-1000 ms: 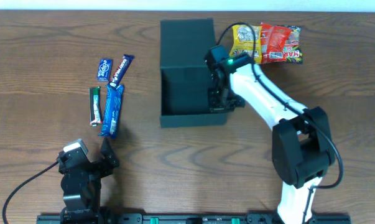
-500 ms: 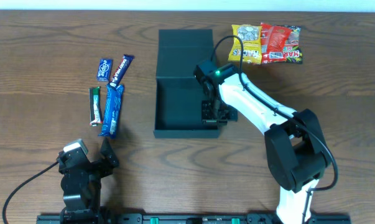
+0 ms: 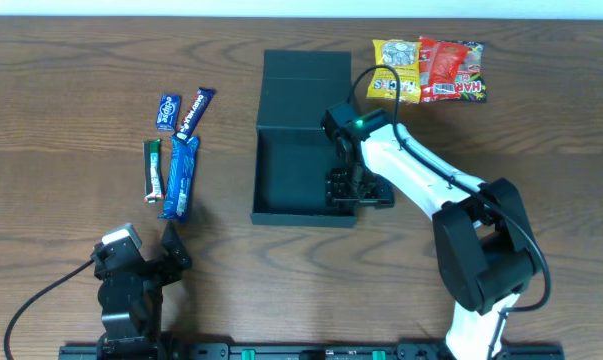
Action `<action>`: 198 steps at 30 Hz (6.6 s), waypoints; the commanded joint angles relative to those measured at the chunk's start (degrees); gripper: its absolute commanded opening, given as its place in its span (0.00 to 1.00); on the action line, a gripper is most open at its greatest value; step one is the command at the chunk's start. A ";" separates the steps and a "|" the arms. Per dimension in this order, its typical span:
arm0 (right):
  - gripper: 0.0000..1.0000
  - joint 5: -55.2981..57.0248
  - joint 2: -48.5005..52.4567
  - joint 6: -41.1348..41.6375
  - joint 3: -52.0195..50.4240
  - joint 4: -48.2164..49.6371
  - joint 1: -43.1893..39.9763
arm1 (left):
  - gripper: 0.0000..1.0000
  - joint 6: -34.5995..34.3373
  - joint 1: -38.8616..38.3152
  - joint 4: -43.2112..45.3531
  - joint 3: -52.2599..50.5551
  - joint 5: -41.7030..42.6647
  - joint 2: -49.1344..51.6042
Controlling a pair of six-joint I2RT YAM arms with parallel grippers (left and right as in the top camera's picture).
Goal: Pack container
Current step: 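Withdraw the right gripper from the box and move toward the candy bags, then grasp the yellow Hacks candy bag with the right gripper, then carry the yellow bag over the box and lower it inside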
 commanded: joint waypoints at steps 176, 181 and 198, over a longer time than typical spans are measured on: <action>0.02 -10.36 -15.21 -3.45 15.65 -0.13 4.31 | 0.95 -3.72 0.17 -0.26 -0.87 9.49 -0.33; 0.02 -10.08 -15.21 6.51 5.86 10.12 5.92 | 0.95 -3.74 0.17 -0.26 -0.87 9.49 -0.33; 0.02 -9.20 -12.37 13.53 -7.82 31.08 9.01 | 0.95 -3.74 0.17 -0.28 -0.87 9.51 -0.33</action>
